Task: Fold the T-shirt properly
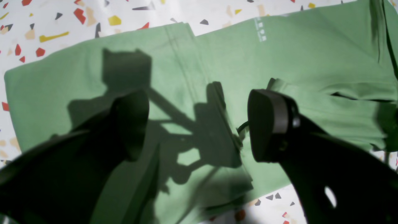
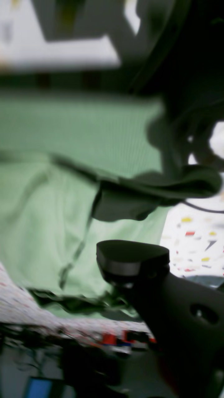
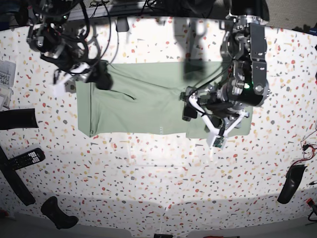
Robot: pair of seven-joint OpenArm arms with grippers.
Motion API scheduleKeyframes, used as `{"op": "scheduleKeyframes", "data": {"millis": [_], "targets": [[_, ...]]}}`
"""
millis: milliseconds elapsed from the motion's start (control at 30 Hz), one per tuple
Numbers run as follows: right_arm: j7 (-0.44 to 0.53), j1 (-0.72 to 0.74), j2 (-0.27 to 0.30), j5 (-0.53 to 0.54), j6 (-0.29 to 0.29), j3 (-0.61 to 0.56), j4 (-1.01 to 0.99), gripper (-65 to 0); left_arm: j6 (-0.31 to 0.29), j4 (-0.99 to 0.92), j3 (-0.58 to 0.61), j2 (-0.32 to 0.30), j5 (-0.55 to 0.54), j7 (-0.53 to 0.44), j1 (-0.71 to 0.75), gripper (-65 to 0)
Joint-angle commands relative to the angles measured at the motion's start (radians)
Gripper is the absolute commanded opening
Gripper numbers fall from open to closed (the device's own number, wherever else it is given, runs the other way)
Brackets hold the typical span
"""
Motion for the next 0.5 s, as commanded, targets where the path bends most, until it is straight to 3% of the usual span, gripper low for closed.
{"op": "scheduleKeyframes", "data": {"millis": [0, 100, 167, 233, 400, 467], "targets": [[-0.002, 0.002, 0.004, -0.035, 0.002, -0.015, 0.006, -21.8, -0.001, 0.019, 0.001, 0.002, 0.029, -0.001, -0.018, -19.9], [0.016, 0.002, 0.004, -0.075, 0.002, -0.049, 0.006, -21.9, 0.0, 0.019, 0.001, -0.002, 0.141, -0.004, 0.001, -19.9], [0.017, 0.002, 0.004, -0.074, 0.002, -0.053, 0.006, -24.7, 0.0, 0.019, 0.001, -0.019, 0.139, -0.003, 0.018, -19.9], [0.024, 0.002, 0.004, -0.074, 0.002, -0.053, 0.006, -32.9, 0.0, 0.019, 0.001, -0.034, 0.139, -0.008, 0.04, -19.9], [0.06, 0.003, 0.004, -0.07, 0.002, -0.053, 0.006, -62.4, 0.0, 0.019, 0.001, -0.05, 0.14, -0.104, 0.105, -19.9], [0.079, 0.005, 0.005, -0.071, 0.002, -0.053, 0.006, -65.0, 0.0, 0.019, 0.001, -0.049, 0.14, -0.161, 0.13, -19.9]]}}
